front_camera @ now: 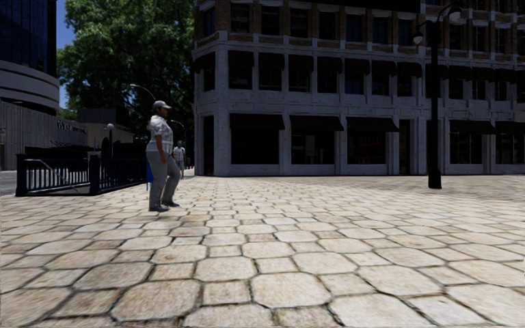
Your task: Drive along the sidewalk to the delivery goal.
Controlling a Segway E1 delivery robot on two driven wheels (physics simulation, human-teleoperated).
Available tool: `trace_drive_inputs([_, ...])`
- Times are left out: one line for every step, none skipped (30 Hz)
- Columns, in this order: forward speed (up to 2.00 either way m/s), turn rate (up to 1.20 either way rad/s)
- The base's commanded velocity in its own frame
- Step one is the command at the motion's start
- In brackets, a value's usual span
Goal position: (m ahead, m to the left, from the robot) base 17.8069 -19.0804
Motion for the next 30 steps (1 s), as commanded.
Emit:
trace_drive_inputs([2.0,-0.88])
trace_drive_inputs([2.0,-0.88])
trace_drive_inputs([2.0,-0.88])
trace_drive_inputs([2.0,-0.89])
trace_drive_inputs([2.0,-0.89])
trace_drive_inputs([2.0,-0.89])
trace_drive_inputs([2.0,-0.89])
trace_drive_inputs([2.0,-0.89])
trace_drive_inputs([2.0,-0.89])
trace_drive_inputs([2.0,-0.89])
trace_drive_inputs([2.0,-0.89])
trace_drive_inputs([2.0,-0.89])
trace_drive_inputs([2.0,-0.88])
trace_drive_inputs([2.0,-0.75])
trace_drive_inputs([2.0,-0.68])
trace_drive_inputs([2.0,-0.53])
trace_drive_inputs([2.0,-0.53])
trace_drive_inputs([2.0,-0.36])
trace_drive_inputs([2.0,-0.3])
trace_drive_inputs([2.0,-0.23])
trace_drive_inputs([2.0,-0.14])
trace_drive_inputs([2.0,-0.12])
trace_drive_inputs([2.0,-0.12])
trace_drive_inputs([2.0,-0.11])
trace_drive_inputs([2.0,-0.11])
trace_drive_inputs([2.0,-0.11])
trace_drive_inputs([2.0,-0.11])
trace_drive_inputs([2.0,-0.11])
trace_drive_inputs([2.0,-0.22])
trace_drive_inputs([2.0,-0.22])
